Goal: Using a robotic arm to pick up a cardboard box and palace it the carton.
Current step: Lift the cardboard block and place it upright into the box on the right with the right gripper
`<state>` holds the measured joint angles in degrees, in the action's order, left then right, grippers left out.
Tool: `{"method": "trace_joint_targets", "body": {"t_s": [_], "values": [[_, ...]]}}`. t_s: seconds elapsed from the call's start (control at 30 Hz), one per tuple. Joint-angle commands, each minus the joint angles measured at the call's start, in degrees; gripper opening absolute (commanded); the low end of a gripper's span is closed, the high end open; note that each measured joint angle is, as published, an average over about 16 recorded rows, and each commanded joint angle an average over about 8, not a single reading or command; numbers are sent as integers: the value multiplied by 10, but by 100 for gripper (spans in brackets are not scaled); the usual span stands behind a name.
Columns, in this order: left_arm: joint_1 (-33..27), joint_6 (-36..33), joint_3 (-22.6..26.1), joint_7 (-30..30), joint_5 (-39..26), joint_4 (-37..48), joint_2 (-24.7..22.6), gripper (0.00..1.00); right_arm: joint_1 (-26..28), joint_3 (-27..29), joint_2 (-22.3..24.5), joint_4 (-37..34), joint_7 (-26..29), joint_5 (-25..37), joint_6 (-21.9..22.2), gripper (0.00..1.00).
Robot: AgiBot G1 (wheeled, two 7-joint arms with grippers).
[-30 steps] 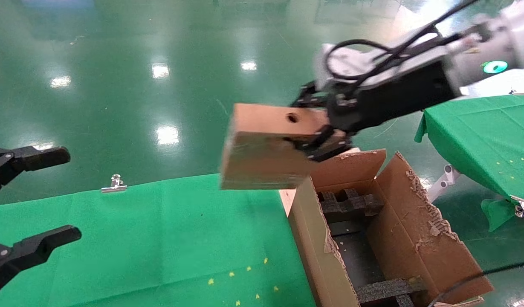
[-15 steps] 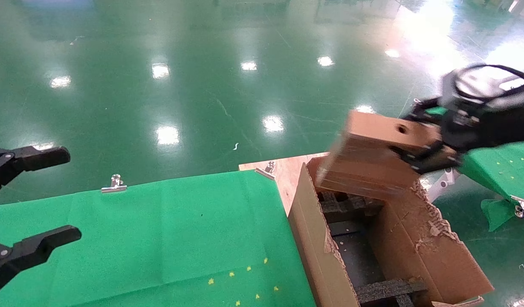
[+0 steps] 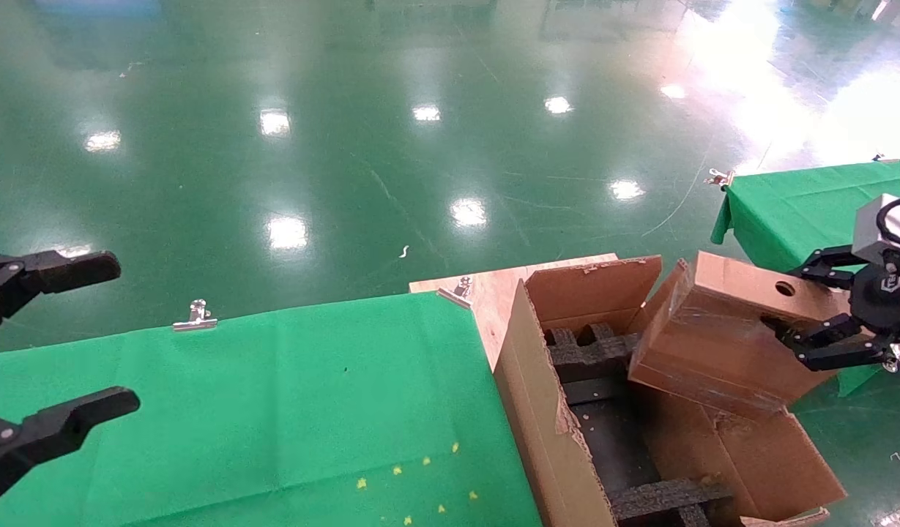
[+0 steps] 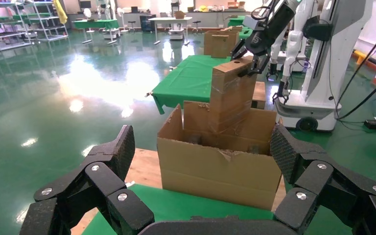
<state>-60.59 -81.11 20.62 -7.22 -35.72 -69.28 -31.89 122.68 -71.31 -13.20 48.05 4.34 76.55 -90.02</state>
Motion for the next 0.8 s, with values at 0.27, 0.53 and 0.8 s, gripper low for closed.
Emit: {"method": "trace_joint_targets", "body": {"t_s": [0.27, 0.53, 0.8], "values": [[0, 0, 0, 0, 0, 0, 0, 100, -4, -4, 7, -3, -1, -7, 3, 0], [0, 0, 0, 0, 0, 0, 0, 100, -12, -5, 4, -7, 20, -13, 13, 0], [0, 0, 0, 0, 0, 0, 0, 100, -68, -28, 37, 32, 149, -38, 101, 0]]}}
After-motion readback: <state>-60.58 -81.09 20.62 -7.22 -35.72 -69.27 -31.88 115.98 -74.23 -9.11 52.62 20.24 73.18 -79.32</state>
